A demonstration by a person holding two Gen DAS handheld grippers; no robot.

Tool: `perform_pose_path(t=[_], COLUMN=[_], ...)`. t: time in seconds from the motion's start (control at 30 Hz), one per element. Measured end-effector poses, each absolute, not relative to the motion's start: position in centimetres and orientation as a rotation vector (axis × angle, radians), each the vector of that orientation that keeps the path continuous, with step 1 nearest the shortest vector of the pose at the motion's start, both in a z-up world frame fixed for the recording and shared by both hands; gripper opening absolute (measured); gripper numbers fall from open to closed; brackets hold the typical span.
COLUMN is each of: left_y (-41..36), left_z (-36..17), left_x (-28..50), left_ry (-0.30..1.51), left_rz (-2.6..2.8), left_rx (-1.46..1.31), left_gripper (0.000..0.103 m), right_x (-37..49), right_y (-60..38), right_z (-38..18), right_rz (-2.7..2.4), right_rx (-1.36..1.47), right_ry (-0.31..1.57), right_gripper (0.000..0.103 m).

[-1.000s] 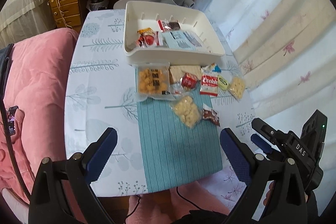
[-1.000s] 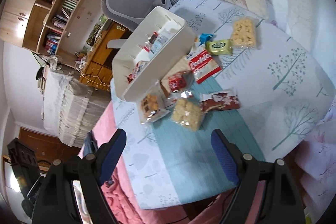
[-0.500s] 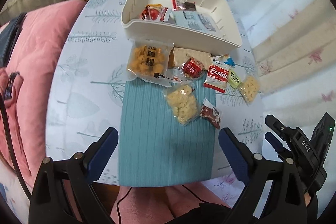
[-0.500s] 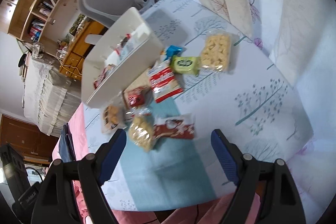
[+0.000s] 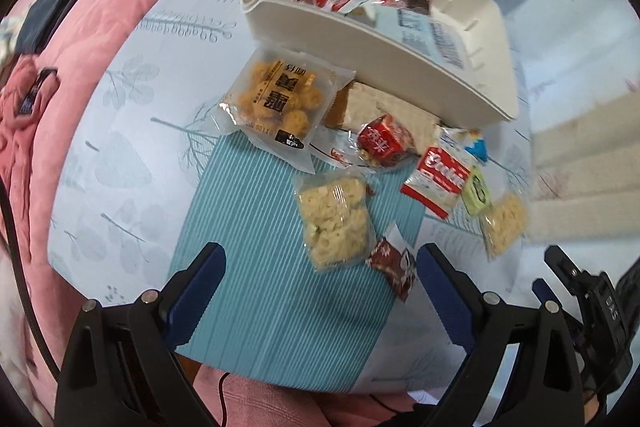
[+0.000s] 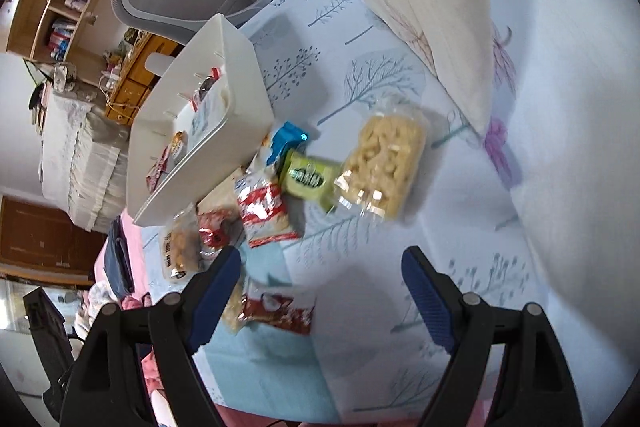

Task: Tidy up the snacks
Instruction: 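Grasp the clear bag of puffed snacks with the left gripper and lift it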

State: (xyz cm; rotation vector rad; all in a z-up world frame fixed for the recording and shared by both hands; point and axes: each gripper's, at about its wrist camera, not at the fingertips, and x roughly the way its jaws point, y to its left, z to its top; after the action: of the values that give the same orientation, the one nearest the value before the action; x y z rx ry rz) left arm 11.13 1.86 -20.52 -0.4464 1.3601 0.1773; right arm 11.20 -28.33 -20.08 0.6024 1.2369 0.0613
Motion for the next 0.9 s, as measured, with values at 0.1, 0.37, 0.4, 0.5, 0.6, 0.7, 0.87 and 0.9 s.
perform_pose_path(t=[0.1, 0.37, 0.4, 0.5, 0.6, 0.7, 0.87, 0.9], left_y=[1.6, 0.7, 0.6, 0.1, -0.5, -1.0, -1.7, -1.8], left_z=[-22.0, -27.0, -27.5, -28.8, -30.0, -30.6, -31.2, -31.3], left_x=[12.1, 13.9, 14.1, 14.6, 14.9, 15.2, 16.2, 16.5], left_ry=[1.389, 1.527, 1.543, 1.581, 1.618, 1.63, 1.627, 1.63], left_rz=[0.222, 0.324, 0.339, 0.362, 0.373, 0.382, 0.377, 0.383], left_rx=[-0.473, -0.567, -0.57, -0.571, -0.585, -0.593, -0.599, -0.597], left_gripper=[0.092, 0.084, 0.082, 0.078, 0.069, 0.068, 0.064, 0.063], right_x=[12.6, 15.8, 16.0, 16.7, 17.4, 17.9, 18.6, 18.6], right_y=[-29.1, -29.7, -29.7, -29.6, -29.4, -29.2, -28.7, -28.6], right_z=[-20.9, -23.9, -24.2, -25.4, -26.3, -26.7, -27.5, -27.6], right_rz=[0.067, 0.096, 0.096, 0.105, 0.112, 0.114, 0.116, 0.12], right_rx=[0.572, 0.48, 0.469, 0.455, 0.427, 0.4, 0.336, 0.325], right_ry=[1.263, 1.343, 1.355, 1.392, 1.421, 1.433, 1.447, 1.446], right_gripper=[0.083, 0.078, 0.077, 0.076, 0.075, 0.072, 0.071, 0.071])
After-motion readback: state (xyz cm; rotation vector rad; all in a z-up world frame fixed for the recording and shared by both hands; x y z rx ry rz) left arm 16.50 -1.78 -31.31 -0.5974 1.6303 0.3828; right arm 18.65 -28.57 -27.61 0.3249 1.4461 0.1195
